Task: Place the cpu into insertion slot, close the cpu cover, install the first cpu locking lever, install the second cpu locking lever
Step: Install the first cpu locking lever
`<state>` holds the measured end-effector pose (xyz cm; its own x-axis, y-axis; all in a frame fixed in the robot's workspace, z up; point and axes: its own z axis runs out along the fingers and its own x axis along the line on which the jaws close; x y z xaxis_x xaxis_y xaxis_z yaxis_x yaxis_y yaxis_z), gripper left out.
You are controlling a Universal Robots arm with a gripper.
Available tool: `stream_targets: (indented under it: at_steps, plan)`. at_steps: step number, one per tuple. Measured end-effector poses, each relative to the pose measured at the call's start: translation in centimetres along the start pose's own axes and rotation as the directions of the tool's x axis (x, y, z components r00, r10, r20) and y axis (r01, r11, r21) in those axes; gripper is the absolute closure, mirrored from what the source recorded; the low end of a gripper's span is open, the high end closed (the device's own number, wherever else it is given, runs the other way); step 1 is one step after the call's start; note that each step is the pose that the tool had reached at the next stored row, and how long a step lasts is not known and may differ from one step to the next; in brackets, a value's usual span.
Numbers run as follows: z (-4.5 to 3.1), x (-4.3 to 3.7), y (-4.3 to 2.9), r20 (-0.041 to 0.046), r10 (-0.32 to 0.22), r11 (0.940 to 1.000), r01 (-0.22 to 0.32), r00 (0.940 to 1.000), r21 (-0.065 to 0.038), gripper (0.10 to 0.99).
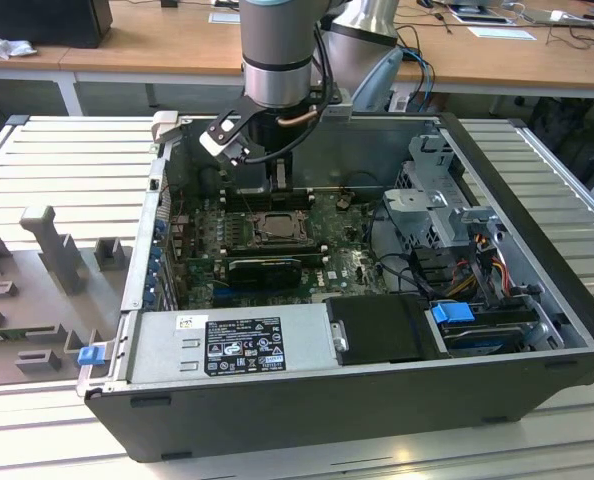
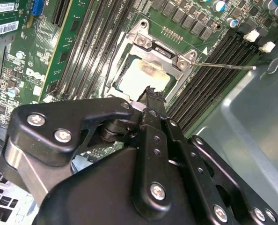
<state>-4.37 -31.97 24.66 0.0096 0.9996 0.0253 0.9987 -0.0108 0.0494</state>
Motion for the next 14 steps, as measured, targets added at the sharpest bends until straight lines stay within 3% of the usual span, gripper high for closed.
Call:
stream_targets:
  at_steps: [14]
  plan:
    - [-0.47,0.01,0.02,0.0005,0.000,1.0000,0.000,1.0000,0.000,0.980]
